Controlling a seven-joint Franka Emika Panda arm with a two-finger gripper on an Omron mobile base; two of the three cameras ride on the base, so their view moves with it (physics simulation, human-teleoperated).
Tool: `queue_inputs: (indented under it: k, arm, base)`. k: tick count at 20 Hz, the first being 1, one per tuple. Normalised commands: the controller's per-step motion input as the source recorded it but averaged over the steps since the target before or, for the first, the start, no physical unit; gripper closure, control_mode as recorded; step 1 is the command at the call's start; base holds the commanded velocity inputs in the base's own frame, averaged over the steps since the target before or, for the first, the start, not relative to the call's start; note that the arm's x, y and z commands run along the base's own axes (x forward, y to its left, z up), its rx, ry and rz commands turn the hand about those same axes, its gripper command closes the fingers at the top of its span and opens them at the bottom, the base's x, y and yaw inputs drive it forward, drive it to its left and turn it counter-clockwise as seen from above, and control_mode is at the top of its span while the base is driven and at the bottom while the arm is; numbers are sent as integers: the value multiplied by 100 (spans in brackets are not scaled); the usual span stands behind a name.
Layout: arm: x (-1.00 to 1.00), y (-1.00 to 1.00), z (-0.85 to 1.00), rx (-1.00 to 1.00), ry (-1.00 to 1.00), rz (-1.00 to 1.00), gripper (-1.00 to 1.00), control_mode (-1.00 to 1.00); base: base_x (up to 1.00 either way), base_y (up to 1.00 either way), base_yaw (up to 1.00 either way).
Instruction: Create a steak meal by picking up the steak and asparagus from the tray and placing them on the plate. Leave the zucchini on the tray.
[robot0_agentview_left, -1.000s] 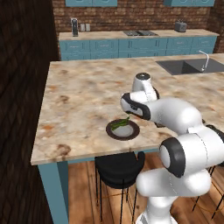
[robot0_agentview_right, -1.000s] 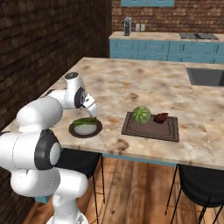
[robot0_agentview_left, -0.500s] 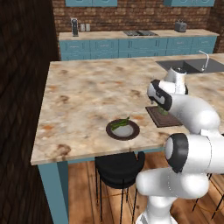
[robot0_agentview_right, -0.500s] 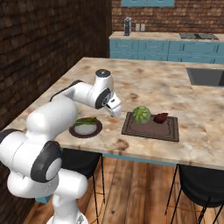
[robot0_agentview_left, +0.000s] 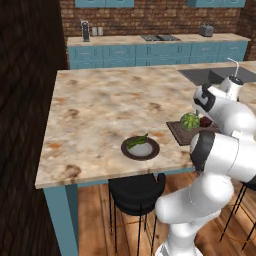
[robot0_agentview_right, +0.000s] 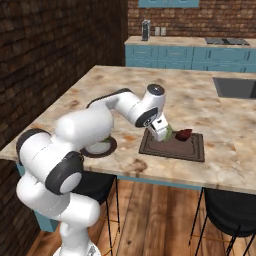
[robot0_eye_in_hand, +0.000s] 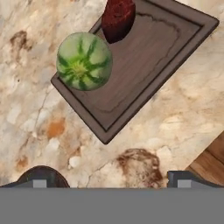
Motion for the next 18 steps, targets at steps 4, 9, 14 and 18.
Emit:
queue_inputs:
  k: [4, 9, 14, 18]
  arm:
    - [41, -80, -4, 1, 5, -11, -100, -100]
    - [50, -62, -15, 1, 3, -6, -100, -100]
    - [51, -31, -27, 0, 1, -1, -100, -100]
    - [50, -18, -38, 0, 0, 0, -100, -100]
  base:
    - [0, 0, 0]
    - [0, 0, 0]
    - [0, 0, 0]
    - [0, 0, 0]
